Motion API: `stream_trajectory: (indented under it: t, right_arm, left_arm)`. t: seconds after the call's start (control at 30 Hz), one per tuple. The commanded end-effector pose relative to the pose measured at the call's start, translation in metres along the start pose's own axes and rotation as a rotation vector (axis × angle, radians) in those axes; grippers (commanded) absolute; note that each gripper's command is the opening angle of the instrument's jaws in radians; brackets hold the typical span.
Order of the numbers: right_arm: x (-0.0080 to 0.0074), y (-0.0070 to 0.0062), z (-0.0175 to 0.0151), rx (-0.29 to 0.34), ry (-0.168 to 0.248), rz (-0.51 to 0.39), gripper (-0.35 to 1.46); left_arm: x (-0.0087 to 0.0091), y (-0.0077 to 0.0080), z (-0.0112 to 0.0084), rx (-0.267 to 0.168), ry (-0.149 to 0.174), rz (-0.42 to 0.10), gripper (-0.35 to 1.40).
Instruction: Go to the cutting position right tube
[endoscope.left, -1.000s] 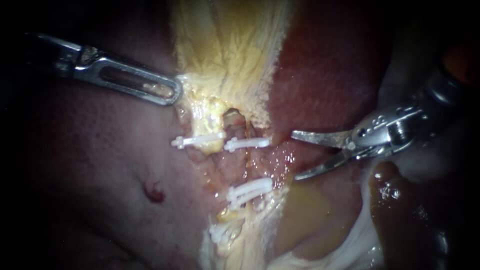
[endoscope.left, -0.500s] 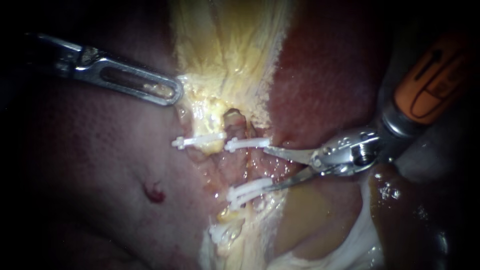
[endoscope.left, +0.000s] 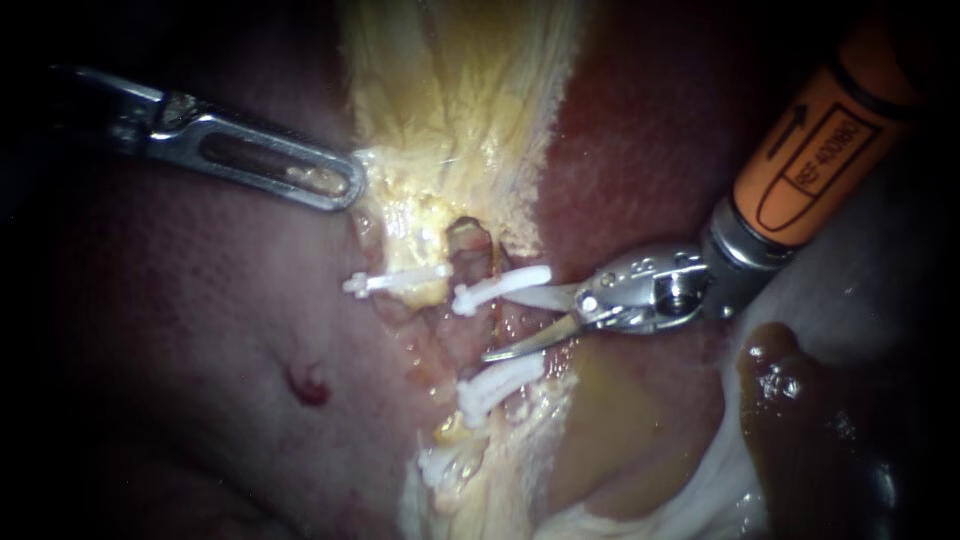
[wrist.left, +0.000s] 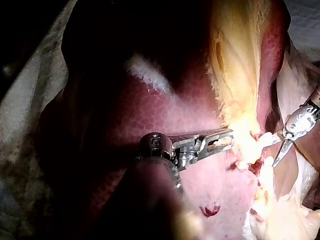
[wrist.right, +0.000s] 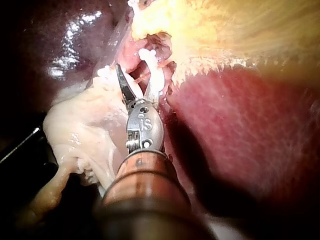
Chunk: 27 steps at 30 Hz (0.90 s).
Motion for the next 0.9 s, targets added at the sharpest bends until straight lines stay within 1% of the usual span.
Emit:
stream_trajectory:
  t: [0.03,0.13,0.17,0.27,0.33,0.5,0.7,0.8,0.9]
  right_arm:
    - [-0.0001,0.0001,0.0004,0.019,0.011,0.000,1.37]
    - [-0.0004,0.0003,0.0009,0.072,0.036,0.014,1.34]
    - [-0.0006,0.0004,0.0010,0.089,0.037,0.021,1.31]
    - [-0.0009,0.0005,0.0017,0.140,0.027,0.013,1.31]
    - [-0.0011,0.0005,0.0019,0.164,0.027,0.016,1.31]
    - [-0.0007,0.0003,0.0023,0.244,0.076,0.037,1.29]
    - [0.0001,-0.0003,0.0030,0.294,0.120,0.045,1.29]
    - [0.0005,-0.0005,0.0034,0.305,0.125,0.046,1.29]
    - [0.0009,-0.0004,0.0040,0.304,0.132,0.047,1.29]
  left_arm:
    - [0.0000,0.0000,0.0000,0.001,0.000,0.000,-0.35]
    - [0.0000,0.0001,0.0000,0.001,0.000,0.000,-0.35]
    - [0.0000,0.0001,0.0000,0.001,0.000,0.000,-0.35]
    - [0.0000,0.0001,0.0000,0.002,0.001,0.000,-0.35]
    - [0.0000,0.0002,0.0000,0.002,0.001,0.000,-0.35]
    - [0.0000,0.0002,0.0000,0.002,0.001,0.000,-0.35]
    - [0.0000,0.0003,0.0001,0.002,0.001,0.000,-0.35]
    - [0.0000,0.0003,0.0001,0.002,0.001,0.000,-0.35]
    - [-0.0001,0.0004,0.0001,0.002,0.001,0.000,-0.35]
